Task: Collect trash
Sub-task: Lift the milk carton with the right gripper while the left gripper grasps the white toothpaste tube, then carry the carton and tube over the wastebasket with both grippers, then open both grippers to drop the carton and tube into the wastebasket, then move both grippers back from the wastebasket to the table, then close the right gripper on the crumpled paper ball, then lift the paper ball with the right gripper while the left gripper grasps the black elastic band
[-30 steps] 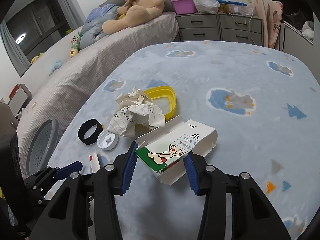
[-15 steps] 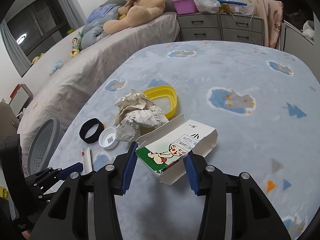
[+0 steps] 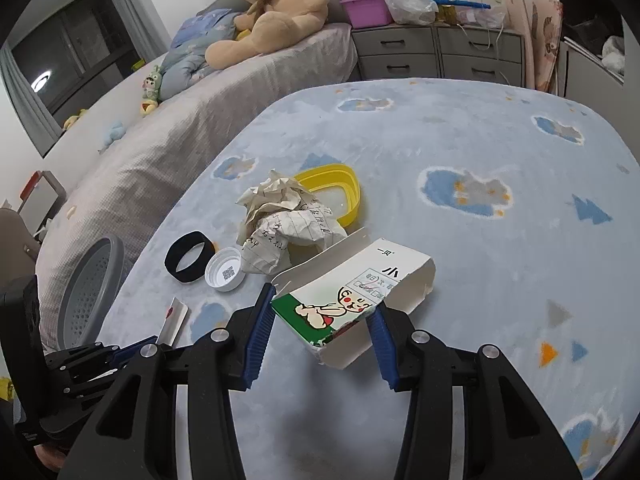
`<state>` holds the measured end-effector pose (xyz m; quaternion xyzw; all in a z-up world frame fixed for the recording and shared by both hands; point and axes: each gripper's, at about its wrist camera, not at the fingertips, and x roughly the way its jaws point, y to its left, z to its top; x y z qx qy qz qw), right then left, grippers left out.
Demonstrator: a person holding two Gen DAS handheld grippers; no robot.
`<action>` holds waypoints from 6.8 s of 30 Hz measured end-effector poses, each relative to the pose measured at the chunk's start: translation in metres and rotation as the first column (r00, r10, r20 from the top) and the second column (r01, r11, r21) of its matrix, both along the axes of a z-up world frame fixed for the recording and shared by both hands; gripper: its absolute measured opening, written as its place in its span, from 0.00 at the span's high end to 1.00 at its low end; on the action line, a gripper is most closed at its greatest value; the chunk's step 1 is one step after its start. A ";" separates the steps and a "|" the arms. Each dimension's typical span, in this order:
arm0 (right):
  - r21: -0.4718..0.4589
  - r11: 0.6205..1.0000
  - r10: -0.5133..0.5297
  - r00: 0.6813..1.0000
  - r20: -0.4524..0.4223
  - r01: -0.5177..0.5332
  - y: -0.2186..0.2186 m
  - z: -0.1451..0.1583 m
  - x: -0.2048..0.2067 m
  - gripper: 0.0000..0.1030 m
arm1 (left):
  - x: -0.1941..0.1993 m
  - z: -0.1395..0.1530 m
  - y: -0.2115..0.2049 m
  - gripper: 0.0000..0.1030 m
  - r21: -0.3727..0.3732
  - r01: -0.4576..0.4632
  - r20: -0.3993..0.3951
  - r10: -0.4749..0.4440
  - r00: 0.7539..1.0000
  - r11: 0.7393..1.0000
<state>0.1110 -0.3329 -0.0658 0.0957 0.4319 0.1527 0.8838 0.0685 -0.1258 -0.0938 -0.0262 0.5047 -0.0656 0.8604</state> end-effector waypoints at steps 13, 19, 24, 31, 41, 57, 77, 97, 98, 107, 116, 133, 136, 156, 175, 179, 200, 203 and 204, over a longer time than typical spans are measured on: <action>-0.064 0.997 -0.040 0.999 -0.013 0.039 0.041 0.000 -0.064 0.57 | -0.043 0.032 0.064 0.86 0.015 -0.009 0.063 0.008 0.998 1.000; -0.028 1.000 -0.013 0.999 -0.039 0.012 0.085 0.002 -0.087 0.57 | -0.061 0.047 0.121 0.86 0.028 -0.061 0.092 0.058 0.994 0.998; 0.018 0.998 0.059 0.997 -0.044 -0.058 0.142 0.010 -0.092 0.57 | -0.073 0.063 0.175 0.86 0.031 -0.131 0.132 0.126 0.983 0.991; 0.031 0.978 0.204 0.979 -0.009 -0.204 0.232 0.035 -0.083 0.57 | -0.074 0.073 0.240 0.86 0.042 -0.224 0.157 0.215 0.964 0.974; 0.022 0.938 0.346 0.938 0.016 -0.346 0.323 0.049 -0.062 0.57 | -0.050 0.076 0.293 0.85 0.040 -0.248 0.167 0.239 0.957 0.968; -0.001 0.910 0.413 0.908 -0.068 -0.414 0.367 0.023 -0.042 0.55 | -0.039 0.049 0.315 0.79 0.019 -0.266 0.097 0.263 0.960 0.964; -0.003 0.919 0.393 0.918 -0.046 -0.394 0.360 0.030 -0.050 0.44 | -0.050 0.052 0.321 0.44 0.012 -0.315 0.119 0.311 0.943 0.949; -0.005 0.961 0.277 0.961 -0.015 -0.277 0.286 0.037 -0.069 0.31 | -0.059 0.060 0.301 0.36 0.083 -0.288 0.168 0.272 0.948 0.954; -0.004 0.965 0.263 0.965 -0.014 -0.263 0.277 0.036 -0.070 0.30 | -0.060 0.061 0.297 0.36 0.100 -0.287 0.174 0.267 0.948 0.953; -0.038 0.992 0.123 0.992 0.015 -0.122 0.192 0.037 -0.068 0.28 | -0.060 0.065 0.251 0.36 0.119 -0.204 0.176 0.182 0.967 0.972; -0.023 1.000 -0.009 0.997 0.082 0.011 0.120 0.047 -0.061 0.26 | -0.048 0.087 0.178 0.36 0.098 -0.065 0.210 0.043 0.977 0.993; -0.057 0.990 -0.120 0.985 0.122 0.127 0.037 0.034 -0.003 0.25 | 0.001 0.074 0.066 0.35 0.078 0.046 0.188 -0.060 0.980 0.996; -0.061 0.992 -0.106 0.989 0.099 0.113 0.036 0.026 0.009 0.23 | 0.009 0.067 0.056 0.30 0.084 0.035 0.180 -0.049 0.982 0.996; -0.202 0.979 -0.012 0.999 0.038 0.020 0.078 -0.006 0.058 0.15 | 0.038 0.033 0.062 0.30 0.094 -0.046 0.154 0.031 0.988 0.995; -0.235 0.972 -0.016 0.998 0.056 0.029 0.079 -0.008 0.058 0.42 | 0.038 0.035 0.049 0.17 0.104 0.012 0.131 -0.026 0.991 0.994; -0.208 0.978 -0.014 0.997 0.081 0.030 0.075 0.003 0.052 0.42 | 0.039 0.036 0.050 0.14 0.141 -0.013 0.135 -0.006 0.991 0.990; -0.044 0.996 -0.070 0.992 0.103 0.075 0.040 0.027 0.043 0.42 | 0.054 0.019 0.034 0.14 0.181 0.021 0.092 -0.038 0.995 0.983; -0.032 0.996 -0.079 0.991 0.112 0.084 0.035 0.030 0.041 0.42 | 0.055 0.016 0.030 0.14 0.159 0.036 0.091 -0.051 0.995 0.987; -0.030 0.996 -0.082 0.990 0.114 0.086 0.034 0.031 0.041 0.42 | 0.056 0.015 0.029 0.14 0.153 0.038 0.090 -0.053 0.995 0.987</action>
